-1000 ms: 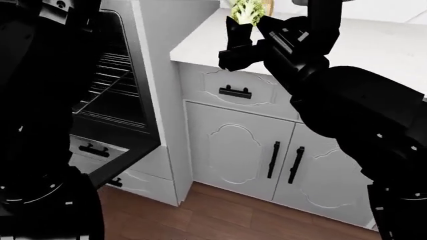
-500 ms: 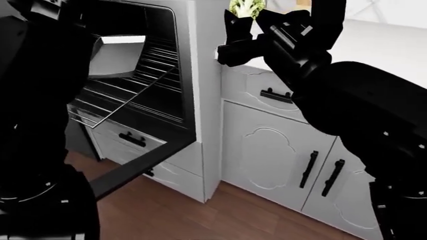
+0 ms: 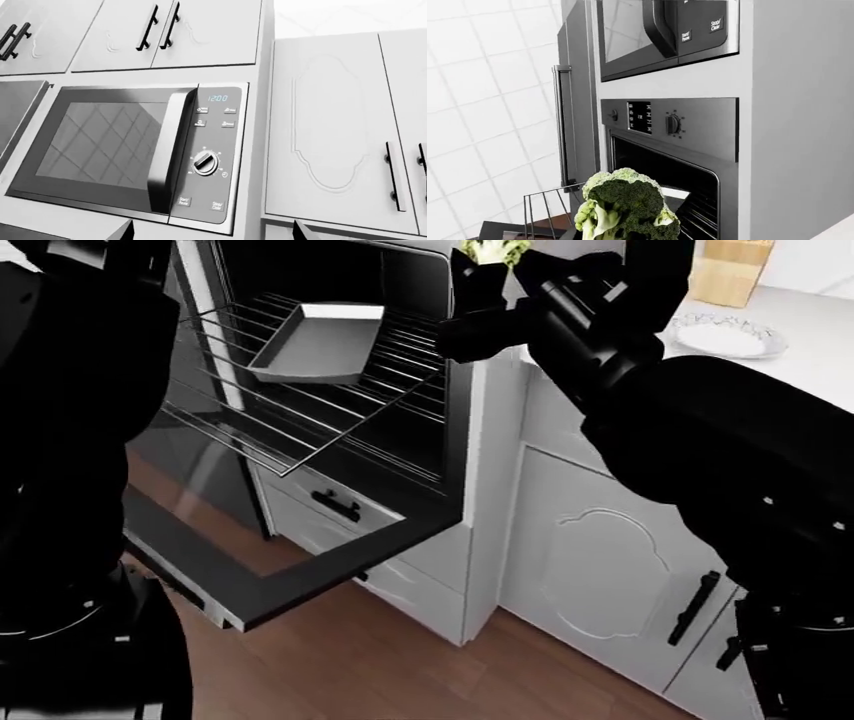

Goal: Place the broccoli on the top rack of the oven.

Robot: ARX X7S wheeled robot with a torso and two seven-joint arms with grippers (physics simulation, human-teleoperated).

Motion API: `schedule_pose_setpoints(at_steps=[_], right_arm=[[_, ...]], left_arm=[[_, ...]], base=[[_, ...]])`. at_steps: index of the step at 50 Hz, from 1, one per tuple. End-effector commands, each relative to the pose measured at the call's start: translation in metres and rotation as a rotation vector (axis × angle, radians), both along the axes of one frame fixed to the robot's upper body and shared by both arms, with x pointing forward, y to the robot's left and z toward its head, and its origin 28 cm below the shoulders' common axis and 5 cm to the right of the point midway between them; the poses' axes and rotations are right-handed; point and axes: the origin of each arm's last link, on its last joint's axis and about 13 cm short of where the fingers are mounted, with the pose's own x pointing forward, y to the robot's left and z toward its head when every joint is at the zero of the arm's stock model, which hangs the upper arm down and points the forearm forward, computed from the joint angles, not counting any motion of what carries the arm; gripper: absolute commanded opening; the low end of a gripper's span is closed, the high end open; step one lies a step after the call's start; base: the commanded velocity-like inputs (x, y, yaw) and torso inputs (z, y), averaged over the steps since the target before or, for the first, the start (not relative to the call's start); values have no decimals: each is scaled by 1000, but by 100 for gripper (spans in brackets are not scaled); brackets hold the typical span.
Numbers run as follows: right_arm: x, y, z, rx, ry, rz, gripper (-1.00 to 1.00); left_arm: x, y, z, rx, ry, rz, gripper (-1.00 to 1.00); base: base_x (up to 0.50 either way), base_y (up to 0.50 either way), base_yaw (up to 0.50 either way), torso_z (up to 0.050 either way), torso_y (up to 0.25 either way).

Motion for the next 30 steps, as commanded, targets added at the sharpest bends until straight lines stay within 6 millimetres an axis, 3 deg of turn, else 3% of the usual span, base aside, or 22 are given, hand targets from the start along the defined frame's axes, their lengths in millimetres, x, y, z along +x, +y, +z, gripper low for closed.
schedule_pose_setpoints(at_steps=[1,30], right_arm=[[5,2,-3,-3,-16,-13,-100],[10,-2,-5,0,-13,-51,-100]], left_arm=[[0,-1,-1,-2,4,-3,100],[2,-2,-2,1,8,-12,100]], base=[[0,0,500,0,0],[0,0,500,0,1]])
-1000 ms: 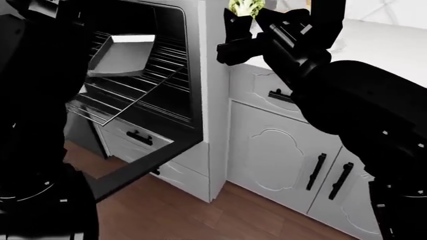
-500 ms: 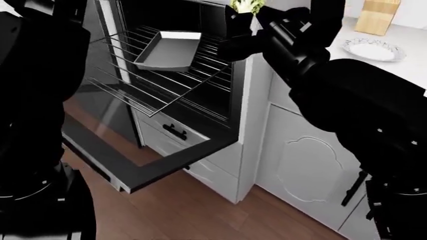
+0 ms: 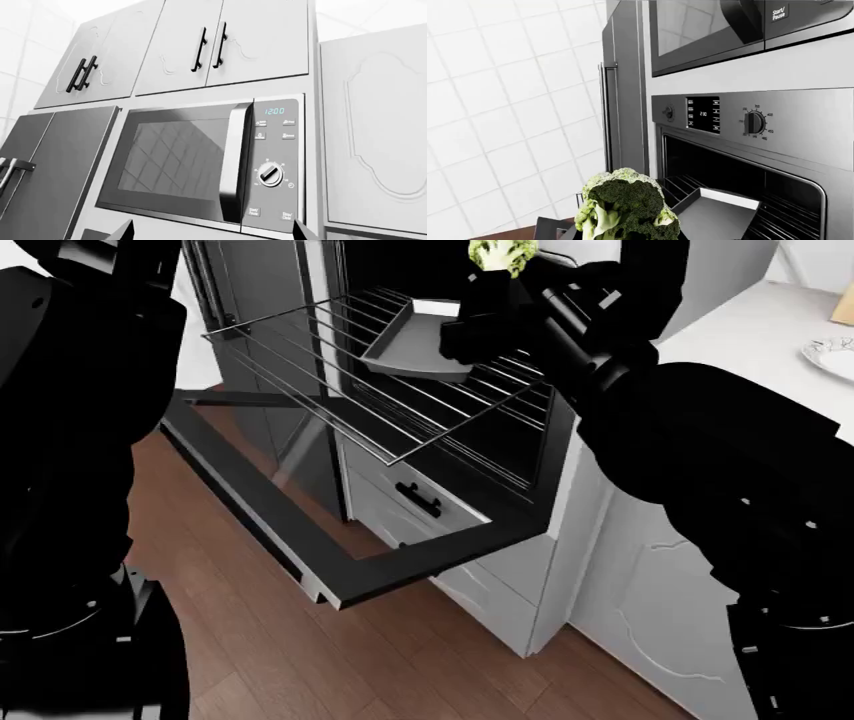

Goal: Place the broccoli on the top rack of the oven.

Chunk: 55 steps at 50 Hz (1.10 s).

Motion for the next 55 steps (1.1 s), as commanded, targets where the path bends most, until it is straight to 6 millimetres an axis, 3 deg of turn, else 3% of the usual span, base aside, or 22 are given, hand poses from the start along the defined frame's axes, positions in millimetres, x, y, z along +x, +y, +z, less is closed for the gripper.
schedule_pose_setpoints(at_steps=[1,30,36,55], right_arm=[[2,-2,3,-9,-18,-16,-100],[4,-13,5,41,-19,-85,-100],[3,-16,6,124,5,-57,-100],[17,-9,-7,81,26,-41,-100]], left_arm=[[0,-1,1,2,-2,-4,100],[1,-2,1,6,-1,-5,100],[2,-1,0,5,0,-5,100],[3,8,6,-9,-23,52,100]], base=[[0,0,500,0,0],[0,0,500,0,0],[372,247,0,0,0],[451,295,0,0,1]])
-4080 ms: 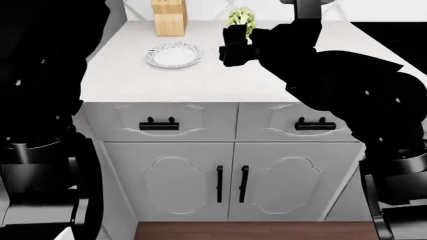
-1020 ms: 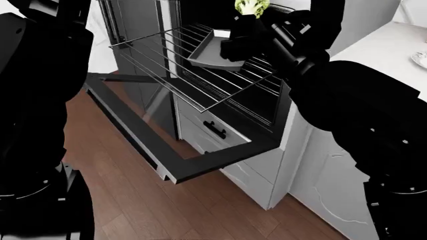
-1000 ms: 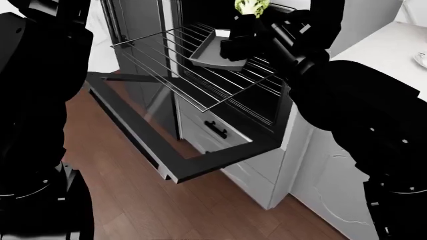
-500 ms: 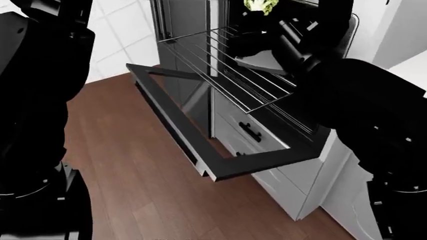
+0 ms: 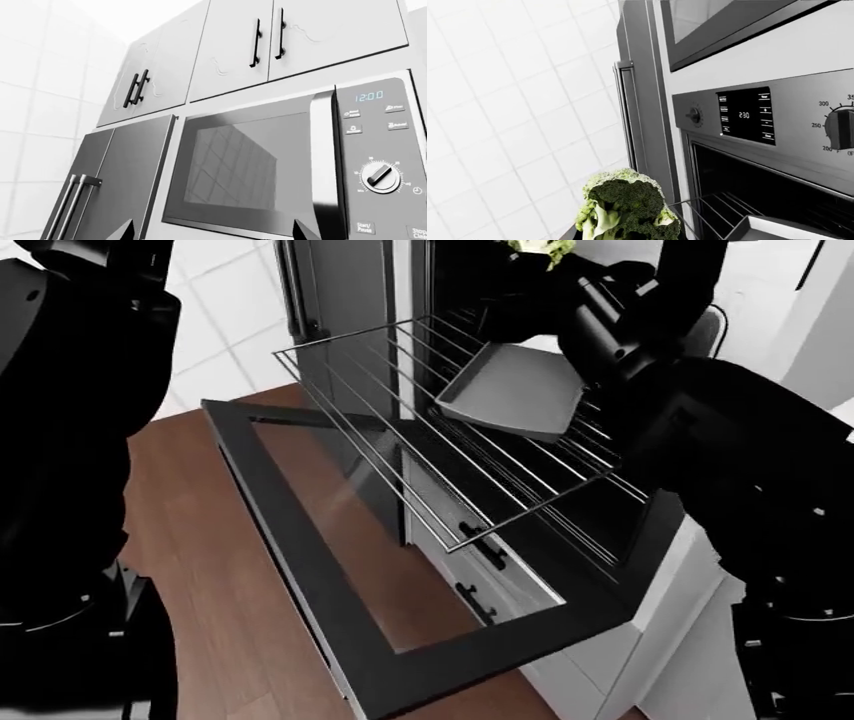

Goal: Place the broccoli on the top rack of the oven.

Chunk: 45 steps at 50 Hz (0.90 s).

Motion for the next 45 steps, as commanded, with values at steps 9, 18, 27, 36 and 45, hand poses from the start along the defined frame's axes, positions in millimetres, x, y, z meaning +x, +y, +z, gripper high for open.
schedule_pose_setpoints(at_steps=[9,18,27,36,45], right_arm=[[14,8,-11,-41,12,39,-100],[15,7,-10,-42,9,34,-100],[16,6,-9,-35,2,34,-100],[16,5,-9,-35,2,29,-100],[17,6,-11,-32,13,27,-100]], left_arm=[[0,7,6,-8,-25,49,100],[0,7,7,-7,-30,51,100],[0,7,8,-6,-31,51,100],[0,8,7,-7,-31,54,100],[-1,9,7,-10,-29,58,100]], base=[[20,31,0,0,1],[0,0,0,0,0],[76,120,0,0,0],[135,211,0,0,1],[174,187,0,0,0]])
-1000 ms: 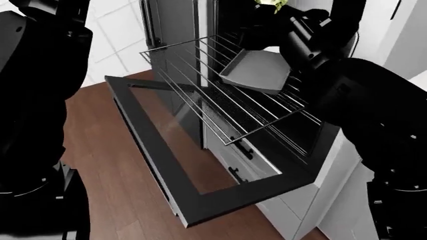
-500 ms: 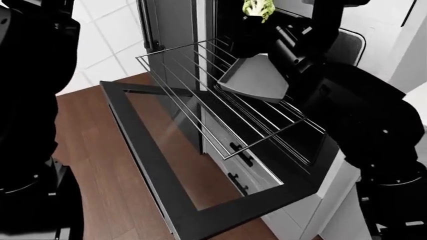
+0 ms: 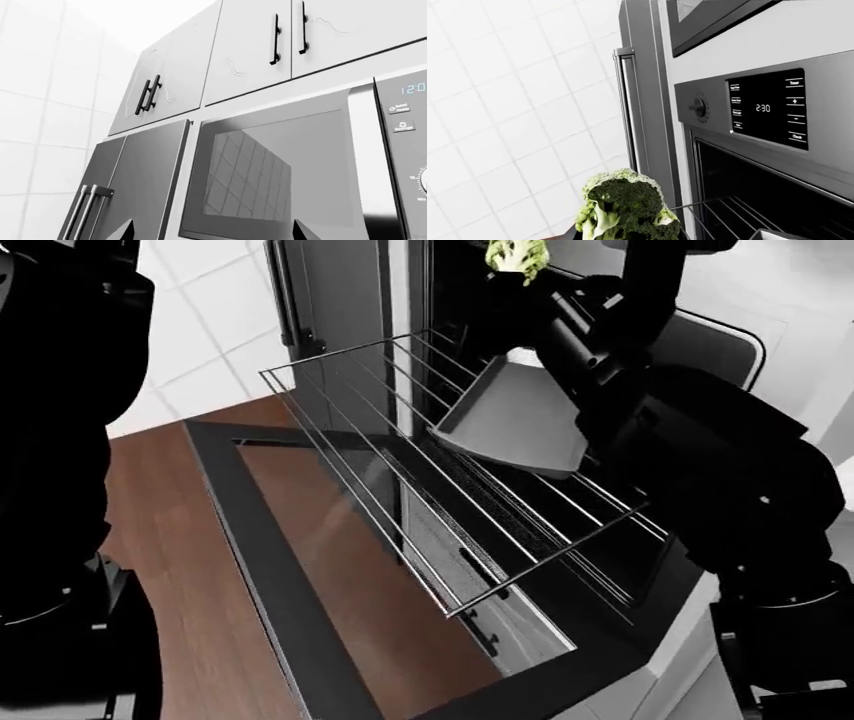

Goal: Place the broccoli on the top rack of the oven.

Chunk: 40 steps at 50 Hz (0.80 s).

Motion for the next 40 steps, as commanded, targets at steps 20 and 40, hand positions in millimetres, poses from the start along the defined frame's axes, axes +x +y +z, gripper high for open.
schedule_pose_setpoints(at_steps=[20,40], right_arm=[[12,1,-3,-20,1,-25,-100],[97,1,-21,-225,194,-88,-100]], left_arm=[[-2,2,0,-7,-4,9,100],[-9,4,11,2,-32,15,100]], base=[[186,27,0,0,1],[0,0,0,0,0]])
